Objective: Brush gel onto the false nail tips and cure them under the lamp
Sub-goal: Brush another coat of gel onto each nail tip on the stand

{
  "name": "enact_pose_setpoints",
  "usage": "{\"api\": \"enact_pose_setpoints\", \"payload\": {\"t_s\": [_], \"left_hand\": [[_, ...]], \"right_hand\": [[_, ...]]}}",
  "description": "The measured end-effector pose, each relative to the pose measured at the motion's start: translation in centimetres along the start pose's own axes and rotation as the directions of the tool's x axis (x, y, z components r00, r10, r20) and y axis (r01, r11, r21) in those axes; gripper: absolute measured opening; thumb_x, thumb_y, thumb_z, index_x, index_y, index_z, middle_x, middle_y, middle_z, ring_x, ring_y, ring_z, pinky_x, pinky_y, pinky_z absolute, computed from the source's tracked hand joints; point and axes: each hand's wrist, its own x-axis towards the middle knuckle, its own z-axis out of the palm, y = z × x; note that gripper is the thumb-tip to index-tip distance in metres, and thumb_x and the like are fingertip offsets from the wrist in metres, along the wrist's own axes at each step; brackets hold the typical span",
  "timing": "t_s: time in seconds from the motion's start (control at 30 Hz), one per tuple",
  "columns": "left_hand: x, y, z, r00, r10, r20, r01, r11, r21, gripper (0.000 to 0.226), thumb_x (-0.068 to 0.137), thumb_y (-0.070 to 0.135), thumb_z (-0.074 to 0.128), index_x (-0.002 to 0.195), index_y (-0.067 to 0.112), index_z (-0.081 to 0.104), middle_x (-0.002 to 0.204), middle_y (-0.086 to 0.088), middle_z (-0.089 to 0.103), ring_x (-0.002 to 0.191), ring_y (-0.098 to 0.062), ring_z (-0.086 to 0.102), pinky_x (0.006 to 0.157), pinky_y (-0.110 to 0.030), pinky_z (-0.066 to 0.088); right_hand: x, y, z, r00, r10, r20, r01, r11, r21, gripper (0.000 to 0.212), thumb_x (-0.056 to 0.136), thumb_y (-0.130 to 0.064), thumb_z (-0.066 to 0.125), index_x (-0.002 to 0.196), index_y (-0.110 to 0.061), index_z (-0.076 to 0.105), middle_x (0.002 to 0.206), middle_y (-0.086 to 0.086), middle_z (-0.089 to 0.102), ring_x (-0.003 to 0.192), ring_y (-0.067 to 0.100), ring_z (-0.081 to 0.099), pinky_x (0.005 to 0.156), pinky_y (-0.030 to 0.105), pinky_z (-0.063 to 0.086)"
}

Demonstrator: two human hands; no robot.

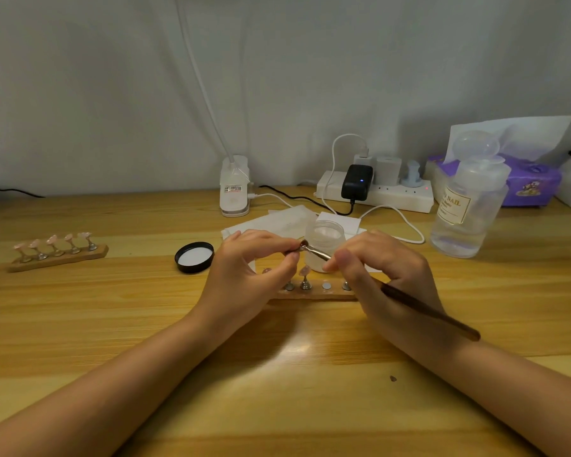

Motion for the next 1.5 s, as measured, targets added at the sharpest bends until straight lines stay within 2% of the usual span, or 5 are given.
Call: {"api": "enact_pose_setpoints", "payload": {"t_s": [0.23,0.43,0.9,1.17,1.5], "left_hand": [[0.11,-0.04,0.04,1.0,0.027,0.008,-0.027,1.0,-0.006,0.026,0.08,0.014,0.069,0.091,0.036,0.064,0.088,0.015,0.068,0.09,-0.007,0.062,0.09,-0.056,0.041],[0.03,-0.41,0.11,0.999,0.034,0.011,-0.034,0.999,-0.003,0.019,0.078,0.015,0.068,0.093,0.027,0.067,0.089,0.01,0.069,0.091,-0.012,0.063,0.088,-0.057,0.042],[-0.03,-0.31,0.07,1.0,0.016,0.011,-0.015,0.999,-0.034,0.016,0.077,0.025,0.062,0.091,0.028,0.068,0.089,0.013,0.07,0.089,-0.011,0.064,0.089,-0.06,0.041],[0.03,-0.28,0.0,1.0,0.025,-0.019,-0.025,1.0,0.002,0.026,0.079,0.011,0.067,0.093,0.033,0.066,0.089,0.017,0.068,0.092,-0.006,0.063,0.093,-0.06,0.039],[-0.07,-0.09,-0.05,1.0,-0.008,-0.006,0.008,1.0,0.03,0.028,0.08,0.011,0.067,0.089,0.036,0.066,0.089,0.021,0.068,0.091,0.001,0.062,0.106,-0.051,0.027]], "right_hand": [[-0.35,0.0,-0.24,0.997,0.049,-0.053,-0.047,0.998,0.038,0.045,0.096,-0.037,0.033,0.066,-0.019,0.06,0.064,-0.011,0.056,0.065,0.002,0.053,0.065,0.024,0.043],[-0.18,-0.07,-0.2,1.0,0.017,-0.003,-0.017,1.0,-0.006,0.039,0.094,-0.035,0.038,0.079,-0.014,0.067,0.074,-0.001,0.064,0.073,0.014,0.059,0.066,0.037,0.047],[-0.41,-0.11,-0.33,0.994,0.095,-0.049,-0.093,0.995,0.048,0.049,0.096,-0.043,0.029,0.07,-0.016,0.061,0.069,-0.015,0.056,0.07,0.001,0.055,0.067,0.025,0.045],[-0.29,-0.13,-0.11,1.0,0.019,0.014,-0.019,1.0,0.021,0.049,0.096,-0.037,0.034,0.068,-0.011,0.065,0.067,-0.007,0.058,0.067,0.008,0.056,0.064,0.035,0.045],[-0.23,-0.22,-0.29,0.996,0.088,-0.006,-0.087,0.995,0.039,0.04,0.094,-0.04,0.032,0.078,-0.018,0.061,0.075,-0.015,0.056,0.075,-0.001,0.056,0.07,0.015,0.043]]}}
